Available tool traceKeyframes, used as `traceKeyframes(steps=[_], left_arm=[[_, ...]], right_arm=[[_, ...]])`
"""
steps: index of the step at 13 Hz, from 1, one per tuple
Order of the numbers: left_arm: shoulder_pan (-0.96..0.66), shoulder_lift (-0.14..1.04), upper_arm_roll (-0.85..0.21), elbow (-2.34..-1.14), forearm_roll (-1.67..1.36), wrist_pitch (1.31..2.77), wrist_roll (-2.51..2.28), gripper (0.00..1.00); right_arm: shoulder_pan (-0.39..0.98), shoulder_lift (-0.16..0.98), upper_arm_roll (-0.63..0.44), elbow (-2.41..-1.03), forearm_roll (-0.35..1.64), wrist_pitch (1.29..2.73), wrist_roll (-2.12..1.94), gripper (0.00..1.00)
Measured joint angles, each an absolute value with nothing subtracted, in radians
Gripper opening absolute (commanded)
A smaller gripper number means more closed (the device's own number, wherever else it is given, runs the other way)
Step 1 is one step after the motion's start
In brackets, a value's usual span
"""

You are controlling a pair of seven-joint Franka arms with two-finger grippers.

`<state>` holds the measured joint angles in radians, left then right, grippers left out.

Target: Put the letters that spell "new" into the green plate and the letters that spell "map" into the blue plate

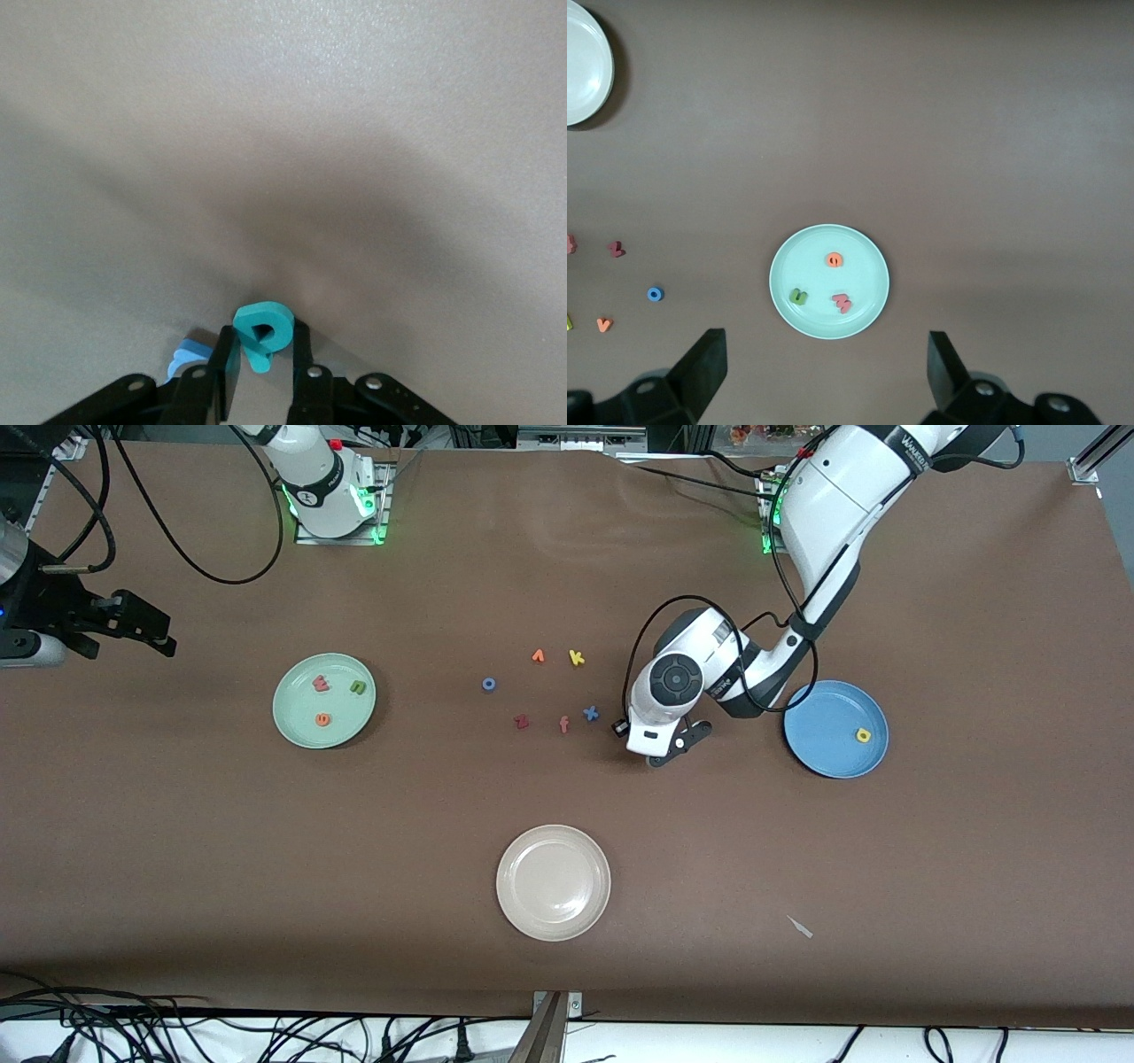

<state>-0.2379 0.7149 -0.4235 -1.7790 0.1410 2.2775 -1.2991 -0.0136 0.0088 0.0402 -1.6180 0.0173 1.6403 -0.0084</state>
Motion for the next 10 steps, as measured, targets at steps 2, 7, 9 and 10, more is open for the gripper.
traceKeyframes(steps=[2,7,9,10], left_arm=[[-0.237,0.714,-0.423,-1.779,0.141,2.276,-1.299,0.13],[-0.167,0.636,-0.455,-1.730,0.120,2.109,-1.249,0.13],[-0.068,0.565,-0.493,-1.682,0.097,1.930,-1.137,0.13],[-0.011,0.533,-0.502,-1.666,0.095,1.836,-1.059,0.13]], right_arm=[[-0.014,0.009,0.040,-1.618,0.017,1.640,-0.009,1.00],[-0.014,0.008,0.041,-1.619,0.017,1.640,-0.009,1.00],[-0.014,0.008,0.041,-1.619,0.017,1.640,-0.009,1.00],[-0.014,0.008,0.041,-1.619,0.017,1.640,-0.009,1.00]])
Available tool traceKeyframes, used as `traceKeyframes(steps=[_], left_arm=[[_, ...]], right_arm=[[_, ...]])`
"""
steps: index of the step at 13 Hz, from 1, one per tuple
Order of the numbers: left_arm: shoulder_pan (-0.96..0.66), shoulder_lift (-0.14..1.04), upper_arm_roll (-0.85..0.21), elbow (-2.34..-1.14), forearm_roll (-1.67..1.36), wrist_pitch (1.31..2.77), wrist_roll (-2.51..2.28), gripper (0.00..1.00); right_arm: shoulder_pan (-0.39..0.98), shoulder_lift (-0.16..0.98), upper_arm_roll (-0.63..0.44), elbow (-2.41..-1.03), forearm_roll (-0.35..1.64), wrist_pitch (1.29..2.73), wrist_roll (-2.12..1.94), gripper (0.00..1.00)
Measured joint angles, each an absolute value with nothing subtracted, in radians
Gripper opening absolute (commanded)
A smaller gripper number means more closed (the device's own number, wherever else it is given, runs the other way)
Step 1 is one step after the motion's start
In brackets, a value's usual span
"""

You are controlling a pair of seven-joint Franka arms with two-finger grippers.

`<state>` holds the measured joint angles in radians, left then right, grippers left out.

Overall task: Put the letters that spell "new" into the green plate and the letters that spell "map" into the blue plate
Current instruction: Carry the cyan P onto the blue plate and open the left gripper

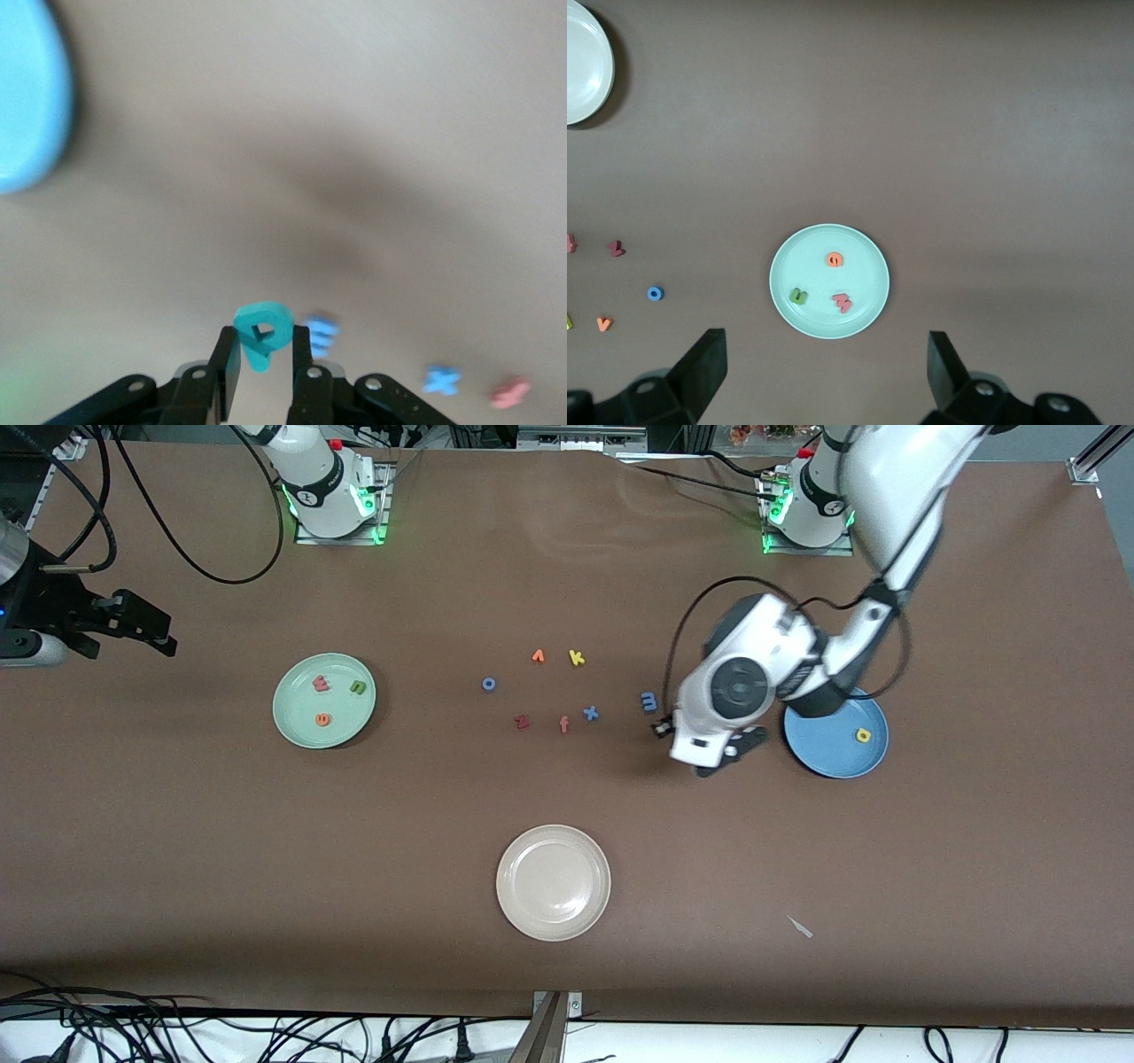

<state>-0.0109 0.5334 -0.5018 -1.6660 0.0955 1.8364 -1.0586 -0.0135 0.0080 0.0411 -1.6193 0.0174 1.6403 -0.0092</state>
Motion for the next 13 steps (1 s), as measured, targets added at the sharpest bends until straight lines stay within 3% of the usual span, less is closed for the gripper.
traceKeyframes(steps=[4,7,9,10,11,12,13], left_arm=[[0.220,0.496,-0.496,-1.665,0.125,1.616,-0.667,0.13],[0.360,0.538,-0.493,-1.691,0.206,1.623,-0.467,0.16],[0.401,0.592,-0.492,-1.713,0.241,1.684,-0.421,0.23],[0.406,0.618,-0.493,-1.726,0.256,1.716,-0.417,0.39],[0.406,0.638,-0.493,-1.736,0.263,1.736,-0.417,0.85],[0.406,0.651,-0.495,-1.739,0.264,1.744,-0.417,1.00],[0.407,0.654,-0.497,-1.738,0.264,1.749,-0.417,1.00]], right_arm=[[-0.014,0.008,0.042,-1.620,0.017,1.640,-0.009,1.00],[-0.014,0.008,0.042,-1.620,0.018,1.640,-0.009,1.00],[-0.014,0.008,0.042,-1.621,0.018,1.640,-0.009,1.00],[-0.014,0.008,0.042,-1.621,0.018,1.640,-0.009,1.00],[-0.014,0.008,0.042,-1.621,0.018,1.640,-0.009,1.00],[-0.014,0.008,0.042,-1.621,0.018,1.640,-0.009,1.00],[-0.014,0.008,0.042,-1.621,0.018,1.640,-0.009,1.00]])
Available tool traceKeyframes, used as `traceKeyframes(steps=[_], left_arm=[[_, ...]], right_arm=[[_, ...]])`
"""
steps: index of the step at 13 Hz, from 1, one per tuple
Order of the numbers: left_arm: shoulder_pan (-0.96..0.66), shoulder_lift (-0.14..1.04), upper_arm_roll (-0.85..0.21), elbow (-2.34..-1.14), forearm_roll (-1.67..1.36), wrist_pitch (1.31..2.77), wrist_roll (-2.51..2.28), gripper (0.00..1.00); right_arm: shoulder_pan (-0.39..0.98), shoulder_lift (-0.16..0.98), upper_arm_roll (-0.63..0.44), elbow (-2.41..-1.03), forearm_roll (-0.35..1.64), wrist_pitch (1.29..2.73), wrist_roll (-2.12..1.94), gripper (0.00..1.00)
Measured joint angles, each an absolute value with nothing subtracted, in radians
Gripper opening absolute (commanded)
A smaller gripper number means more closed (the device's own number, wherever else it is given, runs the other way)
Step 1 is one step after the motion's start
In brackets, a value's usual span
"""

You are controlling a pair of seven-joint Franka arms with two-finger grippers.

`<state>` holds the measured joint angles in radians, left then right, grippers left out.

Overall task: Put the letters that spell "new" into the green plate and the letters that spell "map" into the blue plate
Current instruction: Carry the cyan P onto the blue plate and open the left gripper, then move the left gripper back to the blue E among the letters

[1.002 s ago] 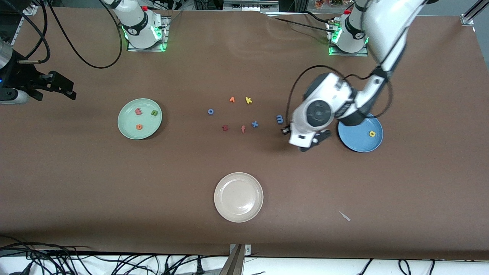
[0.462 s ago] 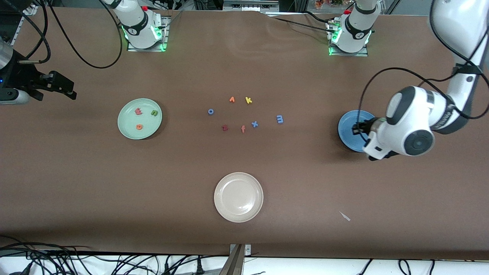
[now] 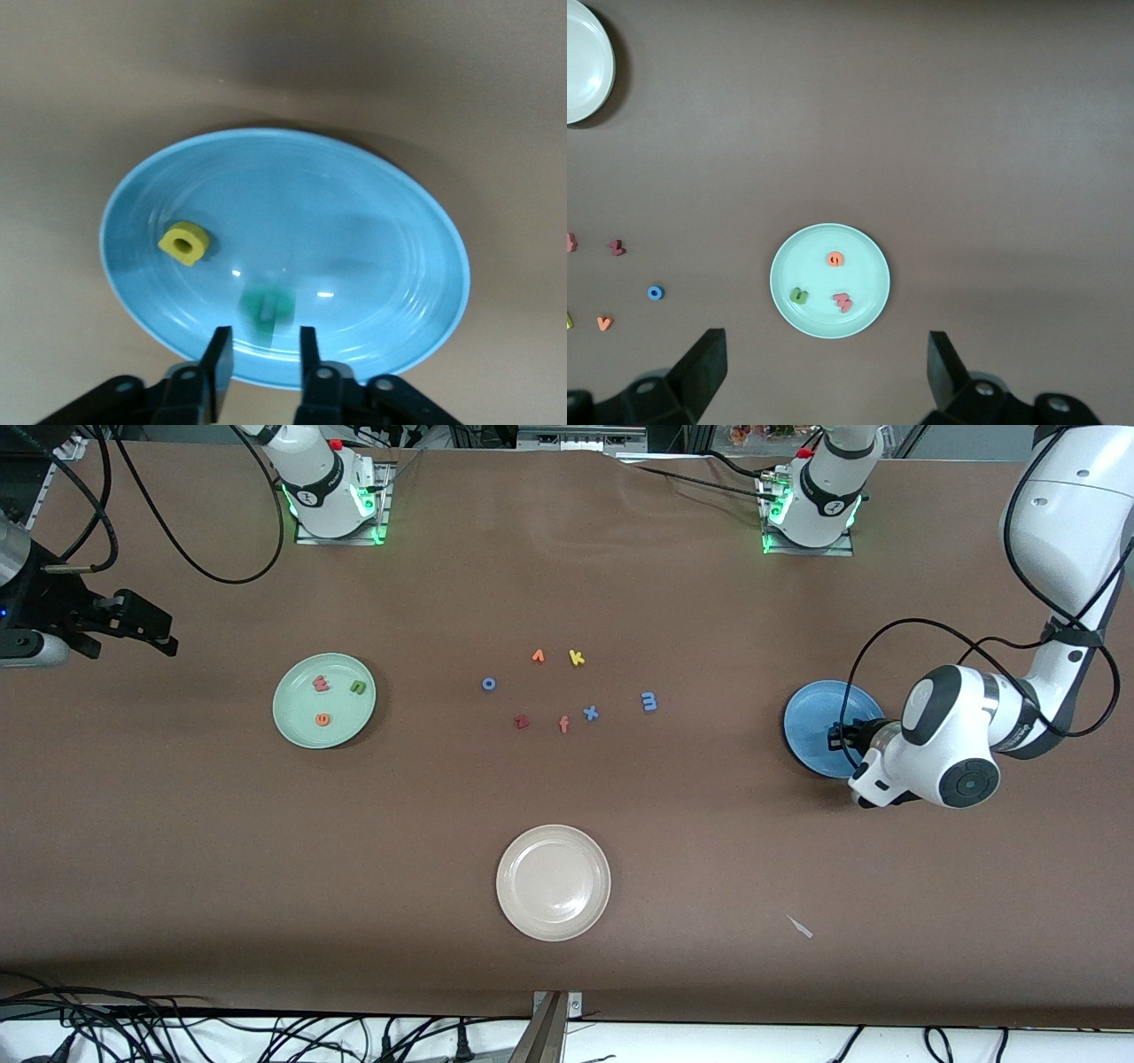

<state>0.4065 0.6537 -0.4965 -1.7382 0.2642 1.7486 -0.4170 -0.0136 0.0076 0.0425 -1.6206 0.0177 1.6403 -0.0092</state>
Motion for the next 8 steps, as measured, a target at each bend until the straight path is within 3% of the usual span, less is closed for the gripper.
traceKeyframes(steps=[2,8], left_arm=[[0.412,0.645,-0.521,-1.725,0.264,1.750,-0.417,1.00],[0.403,0.570,-0.780,-1.722,0.155,1.762,-0.690,1.00]], right_arm=[[-0.014,0.008,0.042,-1.621,0.018,1.640,-0.009,1.00],[-0.014,0.007,0.043,-1.621,0.018,1.640,-0.009,1.00]])
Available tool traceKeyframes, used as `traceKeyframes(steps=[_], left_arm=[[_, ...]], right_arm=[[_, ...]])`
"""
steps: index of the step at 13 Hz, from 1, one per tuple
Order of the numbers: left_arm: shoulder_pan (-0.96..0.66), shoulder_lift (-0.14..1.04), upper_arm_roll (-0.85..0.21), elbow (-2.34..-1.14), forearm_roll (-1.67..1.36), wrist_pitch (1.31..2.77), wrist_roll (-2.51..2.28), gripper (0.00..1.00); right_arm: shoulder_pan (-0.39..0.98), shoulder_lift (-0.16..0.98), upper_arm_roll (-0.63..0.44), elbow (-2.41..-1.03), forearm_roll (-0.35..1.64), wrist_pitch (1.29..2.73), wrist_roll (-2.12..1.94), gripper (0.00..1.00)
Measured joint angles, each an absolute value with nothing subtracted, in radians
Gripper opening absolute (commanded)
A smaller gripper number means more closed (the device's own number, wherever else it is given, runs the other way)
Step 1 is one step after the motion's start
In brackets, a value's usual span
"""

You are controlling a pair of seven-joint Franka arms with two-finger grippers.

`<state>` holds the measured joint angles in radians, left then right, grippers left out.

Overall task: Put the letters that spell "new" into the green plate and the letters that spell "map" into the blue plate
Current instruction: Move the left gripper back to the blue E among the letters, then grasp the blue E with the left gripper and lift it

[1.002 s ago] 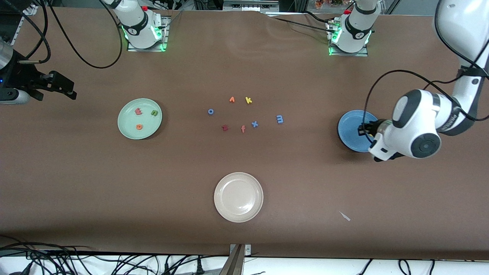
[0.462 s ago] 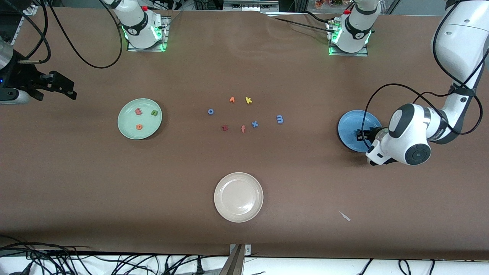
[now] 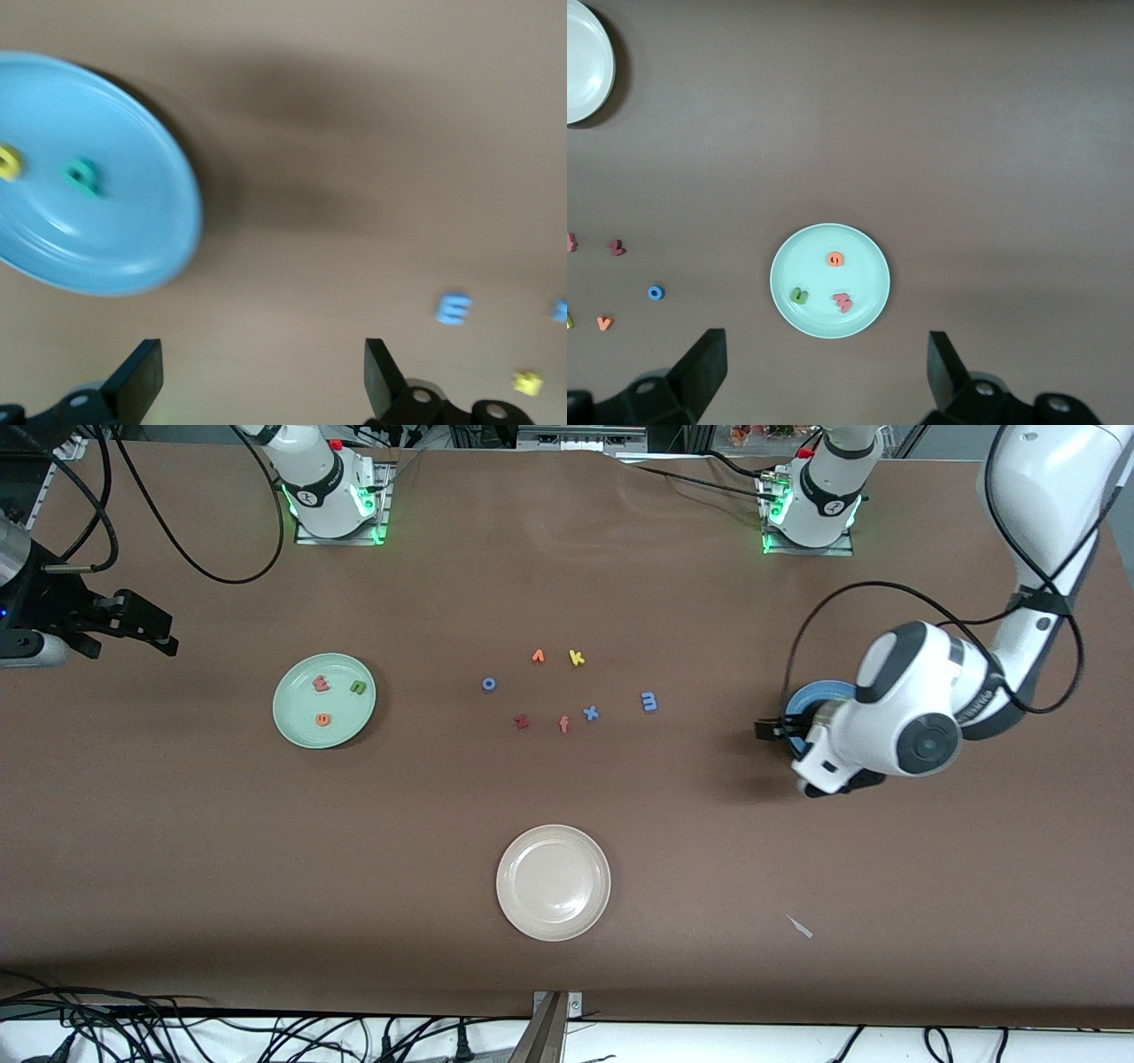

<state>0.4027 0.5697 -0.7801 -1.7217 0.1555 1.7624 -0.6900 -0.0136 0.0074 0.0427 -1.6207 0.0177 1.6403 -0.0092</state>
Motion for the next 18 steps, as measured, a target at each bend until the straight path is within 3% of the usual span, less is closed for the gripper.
traceKeyframes(steps=[2,7,9,15,18], left_arm=[[0.366,0.569,-0.829,-1.769,0.155,1.858,-0.836,1.00],[0.232,0.582,-0.826,-2.007,0.268,2.216,-1.135,1.00],[0.215,0.606,-0.824,-2.062,0.320,2.291,-1.223,1.00],[0.150,0.691,-0.760,-2.067,0.461,2.437,-1.376,0.97],[0.145,0.692,-0.759,-2.060,0.472,2.449,-1.384,0.85]], right_arm=[[-0.014,0.007,0.043,-1.621,0.018,1.640,-0.009,1.00],[-0.014,0.007,0.043,-1.621,0.018,1.640,-0.009,1.00],[-0.014,0.007,0.043,-1.621,0.018,1.640,-0.009,1.00],[-0.014,0.007,0.043,-1.621,0.018,1.640,-0.009,1.00],[-0.014,0.007,0.043,-1.621,0.018,1.640,-0.009,1.00]])
